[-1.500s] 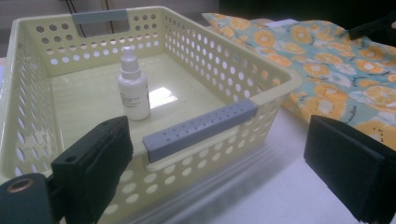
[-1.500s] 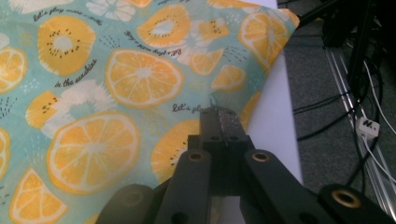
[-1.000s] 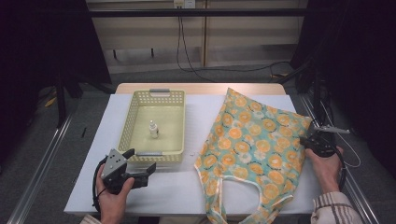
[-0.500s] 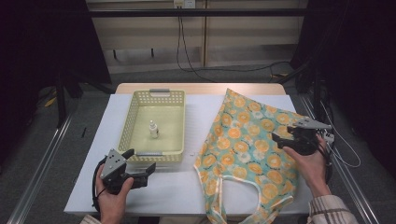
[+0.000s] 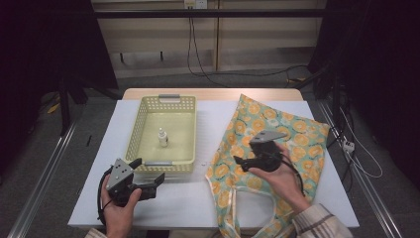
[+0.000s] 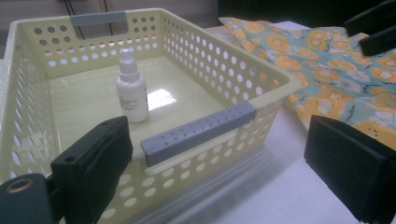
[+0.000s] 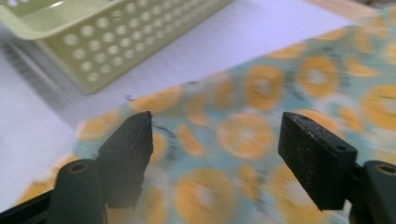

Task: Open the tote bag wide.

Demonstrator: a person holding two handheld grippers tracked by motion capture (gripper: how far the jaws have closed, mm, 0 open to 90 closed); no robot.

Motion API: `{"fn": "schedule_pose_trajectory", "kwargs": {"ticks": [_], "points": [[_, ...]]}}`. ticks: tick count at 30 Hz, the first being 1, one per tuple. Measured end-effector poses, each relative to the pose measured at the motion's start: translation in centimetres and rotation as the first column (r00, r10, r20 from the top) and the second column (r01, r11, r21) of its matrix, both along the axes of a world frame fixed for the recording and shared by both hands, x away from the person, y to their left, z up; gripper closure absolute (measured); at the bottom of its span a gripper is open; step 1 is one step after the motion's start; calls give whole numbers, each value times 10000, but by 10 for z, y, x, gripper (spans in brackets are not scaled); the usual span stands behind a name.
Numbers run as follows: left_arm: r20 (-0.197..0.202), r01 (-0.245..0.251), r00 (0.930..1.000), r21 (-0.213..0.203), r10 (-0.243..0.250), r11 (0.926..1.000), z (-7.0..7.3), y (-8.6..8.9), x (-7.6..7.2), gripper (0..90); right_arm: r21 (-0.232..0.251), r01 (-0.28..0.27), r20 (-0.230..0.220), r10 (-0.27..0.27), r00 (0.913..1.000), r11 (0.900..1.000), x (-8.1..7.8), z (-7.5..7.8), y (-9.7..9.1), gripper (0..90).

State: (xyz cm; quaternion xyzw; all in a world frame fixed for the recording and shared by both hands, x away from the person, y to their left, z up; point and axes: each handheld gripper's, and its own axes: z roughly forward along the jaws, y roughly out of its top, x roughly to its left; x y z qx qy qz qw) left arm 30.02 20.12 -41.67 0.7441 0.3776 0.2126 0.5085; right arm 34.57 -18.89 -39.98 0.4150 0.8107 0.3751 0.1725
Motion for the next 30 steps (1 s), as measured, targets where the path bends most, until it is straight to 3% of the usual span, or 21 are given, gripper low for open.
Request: {"fn": "schedule_pose_trajectory", "kwargs": {"ticks": [5, 9, 12, 14, 16, 17, 19, 22, 25, 30], "points": [[-8, 2, 10000, -26, -2, 10000, 0, 1, 0, 72, 307, -921, -564, 937, 9940, 9953, 3, -21, 45, 300], [-28, 8, 10000, -34, -8, 10000, 0, 1, -1, 72, 136, -1539, -885, 1545, 9840, 9880, 3, -35, 71, 263], [-18, 38, 10000, 6, -38, 10000, 0, 1, -1, 72, -385, -1857, -1086, 1806, 9775, 9819, 3, -45, 84, 225], [-25, 21, 10000, -15, -21, 10000, 0, 1, -1, 72, -671, -1772, -1226, 1682, 9781, 9819, 5, -53, 87, 245], [-26, 3, 10000, -42, -3, 10000, 0, 1, -1, 72, -834, -1750, -1307, 1633, 9779, 9810, 6, -58, 86, 329], [-31, -5, 10000, -34, 5, 10000, 0, 2, -1, 72, -649, -1706, -1239, 1617, 9790, 9832, 6, -59, 85, 414], [-45, -82, 10000, 23, 83, 10000, 0, 2, -1, 72, -592, -1593, -1219, 1513, 9810, 9855, 7, -56, 83, 667], [8, -163, 9999, -58, 163, 9998, 1, 3, -1, 72, -397, -1393, -1300, 1331, 9825, 9895, 13, -57, 80, 882], [9, -154, 9999, -97, 154, 9998, 1, 3, 0, 72, -127, -1206, -1424, 1176, 9828, 9926, 22, -57, 81, 900], [-13, -86, 10000, -31, 86, 10000, 1, 3, 0, 72, -62, -1001, -1114, 988, 9889, 9950, 38, -54, 90, 900]]}}
